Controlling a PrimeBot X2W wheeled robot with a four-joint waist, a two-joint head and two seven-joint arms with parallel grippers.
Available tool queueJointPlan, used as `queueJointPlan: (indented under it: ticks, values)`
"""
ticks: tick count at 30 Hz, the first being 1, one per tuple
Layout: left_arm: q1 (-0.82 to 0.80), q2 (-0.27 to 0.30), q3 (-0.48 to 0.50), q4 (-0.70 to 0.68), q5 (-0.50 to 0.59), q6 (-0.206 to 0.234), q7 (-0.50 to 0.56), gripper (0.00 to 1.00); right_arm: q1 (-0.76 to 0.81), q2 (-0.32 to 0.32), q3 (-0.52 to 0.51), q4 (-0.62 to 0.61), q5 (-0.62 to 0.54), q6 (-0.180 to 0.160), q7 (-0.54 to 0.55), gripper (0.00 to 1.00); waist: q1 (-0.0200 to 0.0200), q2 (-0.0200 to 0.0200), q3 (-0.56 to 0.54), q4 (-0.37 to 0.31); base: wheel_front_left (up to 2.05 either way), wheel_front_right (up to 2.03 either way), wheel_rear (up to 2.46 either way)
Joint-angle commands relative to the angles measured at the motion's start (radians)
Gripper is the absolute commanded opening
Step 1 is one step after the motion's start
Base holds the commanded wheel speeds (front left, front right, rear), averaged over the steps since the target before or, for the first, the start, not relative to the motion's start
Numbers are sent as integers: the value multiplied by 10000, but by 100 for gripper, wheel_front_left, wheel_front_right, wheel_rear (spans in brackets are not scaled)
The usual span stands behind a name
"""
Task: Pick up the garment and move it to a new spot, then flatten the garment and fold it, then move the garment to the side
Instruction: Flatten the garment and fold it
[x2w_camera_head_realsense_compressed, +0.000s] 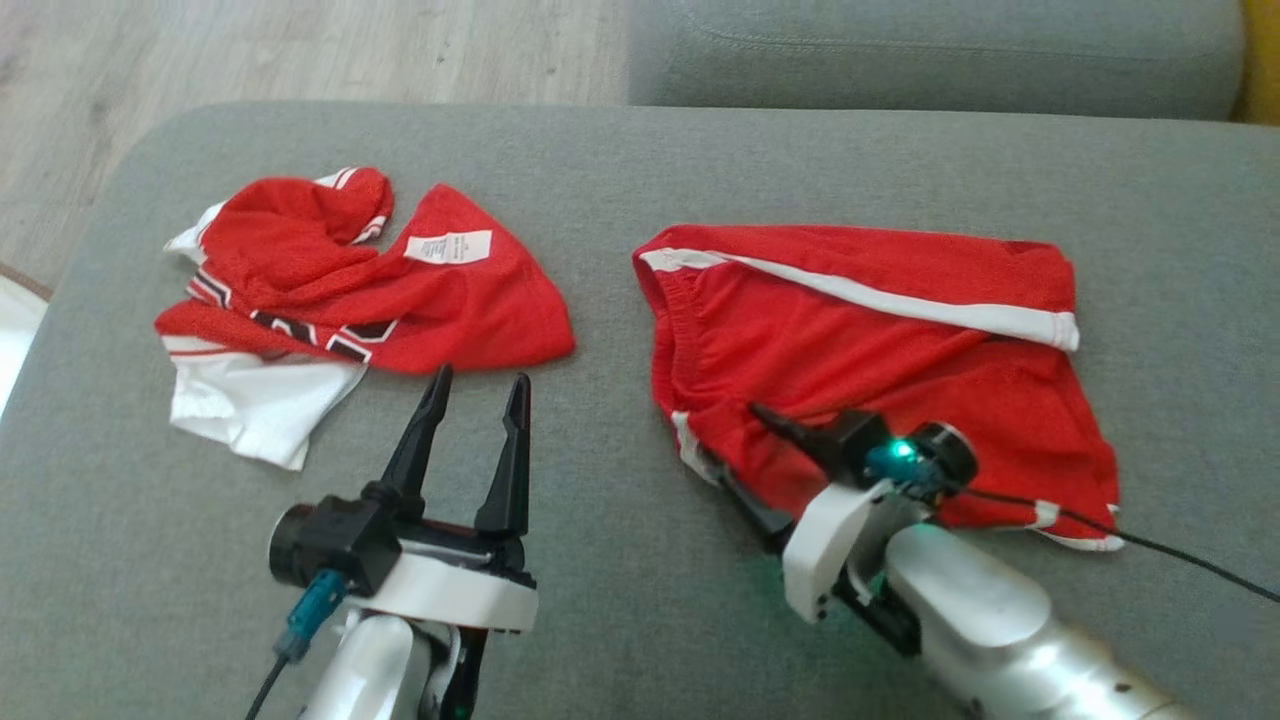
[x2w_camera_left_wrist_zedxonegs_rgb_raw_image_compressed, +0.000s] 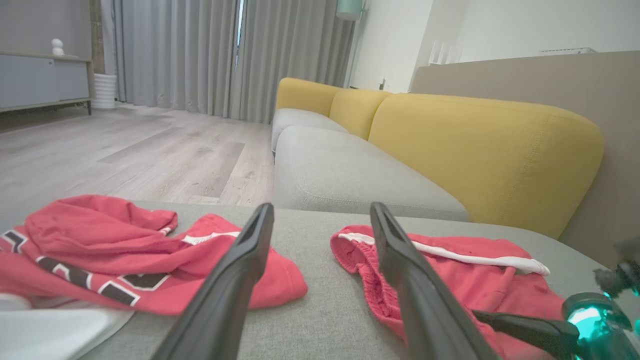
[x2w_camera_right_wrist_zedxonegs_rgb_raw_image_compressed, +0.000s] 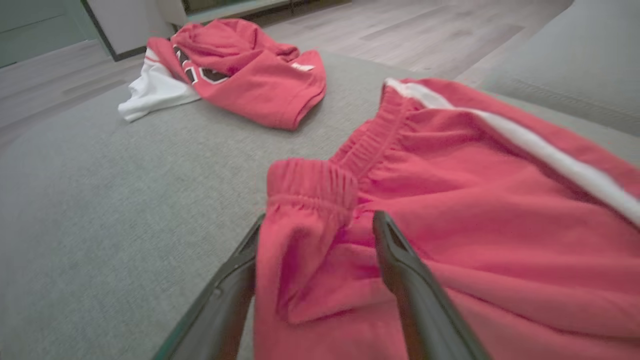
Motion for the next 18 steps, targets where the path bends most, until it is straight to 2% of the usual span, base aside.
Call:
queueJointPlan:
  ticks: [1, 6, 11, 15, 18]
  values:
    - [-236, 33, 405, -366, 62, -24, -51, 100, -246, -23, -98, -260, 65, 65, -177, 100, 1, 0, -67, -89, 0, 0, 0]
    - [-142, 33, 496, -484, 93, -39, -51, 100, 130, -687, -1420, -672, 8, 65, -288, 100, 1, 0, -222, -374, 0, 0, 0]
    - [20, 33, 616, -589, 134, -70, -51, 100, 1134, -1314, -3996, -1925, -718, 65, -304, 100, 1, 0, -308, -668, 0, 0, 0]
    - [156, 33, 617, -584, 182, -134, -51, 100, 2482, -1247, -6342, -2941, -1762, 65, -305, 100, 1, 0, -334, -875, 0, 0, 0]
    - [204, 33, 591, -552, 232, -196, -51, 100, 3461, -776, -7775, -3536, -2612, 65, -306, 100, 1, 0, -318, -986, 0, 0, 0]
